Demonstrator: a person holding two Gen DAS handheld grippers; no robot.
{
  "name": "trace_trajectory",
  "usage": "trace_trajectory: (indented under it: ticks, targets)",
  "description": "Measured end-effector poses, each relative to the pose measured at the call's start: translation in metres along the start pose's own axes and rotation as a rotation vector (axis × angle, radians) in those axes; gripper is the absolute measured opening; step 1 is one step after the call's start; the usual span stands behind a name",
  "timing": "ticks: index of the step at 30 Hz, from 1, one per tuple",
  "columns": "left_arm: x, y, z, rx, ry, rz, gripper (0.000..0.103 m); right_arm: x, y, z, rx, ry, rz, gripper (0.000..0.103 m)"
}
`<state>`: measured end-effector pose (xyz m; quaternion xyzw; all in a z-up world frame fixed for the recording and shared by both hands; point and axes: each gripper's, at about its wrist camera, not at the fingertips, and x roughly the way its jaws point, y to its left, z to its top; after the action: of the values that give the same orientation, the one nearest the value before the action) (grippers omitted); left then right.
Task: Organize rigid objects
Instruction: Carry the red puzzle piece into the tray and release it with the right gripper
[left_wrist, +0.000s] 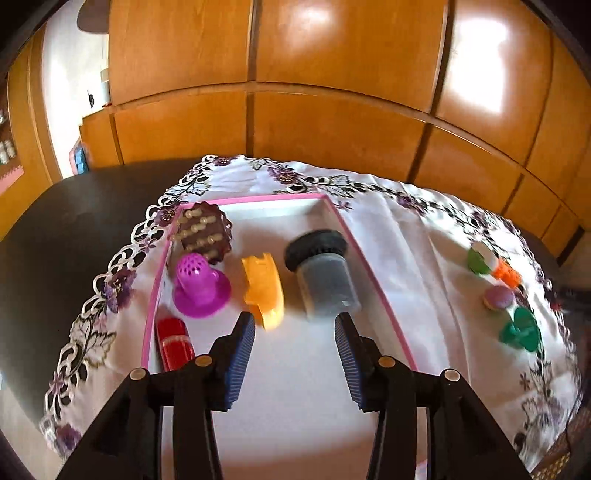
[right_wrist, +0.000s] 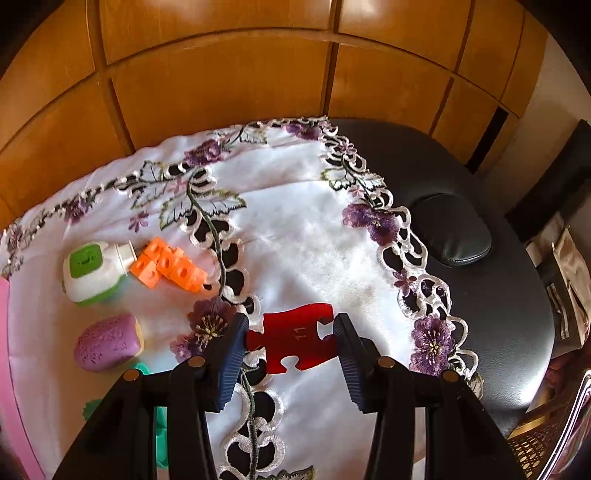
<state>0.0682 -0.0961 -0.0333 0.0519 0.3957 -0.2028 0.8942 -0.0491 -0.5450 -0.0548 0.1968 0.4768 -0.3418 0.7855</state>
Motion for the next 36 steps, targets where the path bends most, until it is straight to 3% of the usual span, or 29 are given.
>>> trace_trajectory:
  ticks: [6, 13, 22, 29, 36]
  targets:
    - [-0.016, -0.01, -0.01, 0.027, -0.003, 0.0, 0.046, -0.014, 0.005, 0.003, 0.0, -0.072, 0.076, 0.048]
    - [-0.026, -0.005, -0.011, 0.022, -0.02, 0.02, 0.046, -0.024, 0.029, 0.0, -0.103, -0.124, 0.137, 0.048]
    - [-0.032, 0.01, -0.015, -0.003, -0.019, 0.025, 0.046, -0.04, 0.057, -0.01, -0.173, -0.128, 0.237, 0.048]
    - [-0.039, 0.024, -0.02, -0.03, -0.023, 0.036, 0.046, -0.086, 0.135, -0.034, -0.343, -0.146, 0.425, 0.048]
    - [-0.052, 0.051, -0.019, -0.101, -0.055, 0.064, 0.046, -0.132, 0.238, -0.088, -0.644, -0.097, 0.657, 0.048]
